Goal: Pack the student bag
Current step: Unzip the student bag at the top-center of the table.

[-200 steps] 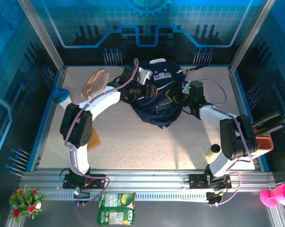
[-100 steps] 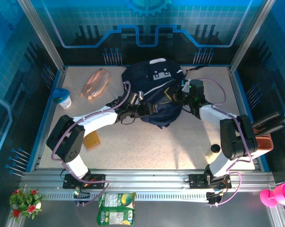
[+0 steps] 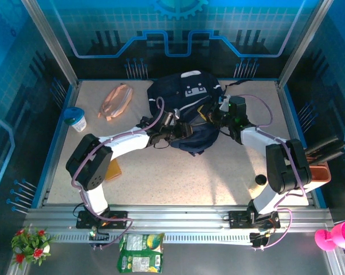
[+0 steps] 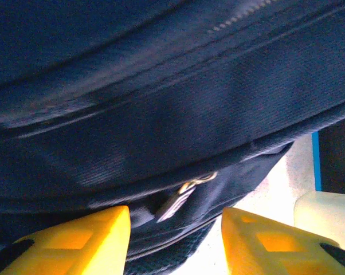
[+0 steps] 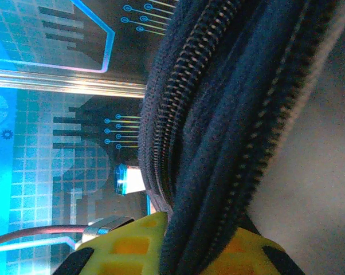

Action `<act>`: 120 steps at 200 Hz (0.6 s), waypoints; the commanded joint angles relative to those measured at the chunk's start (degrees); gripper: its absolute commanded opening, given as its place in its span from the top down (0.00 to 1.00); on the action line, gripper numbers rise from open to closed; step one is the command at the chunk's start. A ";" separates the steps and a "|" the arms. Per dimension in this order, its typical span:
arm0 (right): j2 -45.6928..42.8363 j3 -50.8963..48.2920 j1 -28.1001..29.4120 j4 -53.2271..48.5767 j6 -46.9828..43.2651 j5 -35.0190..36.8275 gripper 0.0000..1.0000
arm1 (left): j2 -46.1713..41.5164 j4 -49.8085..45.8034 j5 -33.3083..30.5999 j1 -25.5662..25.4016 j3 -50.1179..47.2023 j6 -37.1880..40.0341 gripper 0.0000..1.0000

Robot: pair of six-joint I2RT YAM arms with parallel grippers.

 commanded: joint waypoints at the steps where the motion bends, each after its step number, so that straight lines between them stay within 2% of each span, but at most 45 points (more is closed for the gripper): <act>1: -1.21 0.64 1.36 5.56 0.68 -3.44 0.87 | 1.66 1.18 1.28 -0.81 2.33 0.92 0.59; 49: -1.46 -0.01 1.38 6.23 0.97 -3.20 0.87 | 2.08 -4.33 -4.54 -1.40 4.29 2.43 0.74; 69: -1.67 -0.19 1.27 6.12 0.71 -2.80 0.87 | 1.32 -5.17 -6.74 -1.33 3.35 3.00 0.86; 93: -1.94 -0.28 1.00 5.91 0.57 -2.73 0.87 | 0.72 -4.74 -7.03 -1.34 2.34 3.23 0.86; 120: -1.82 -0.02 0.97 5.94 0.52 -2.90 0.87 | 0.97 -2.99 -6.12 -1.33 2.42 3.14 0.75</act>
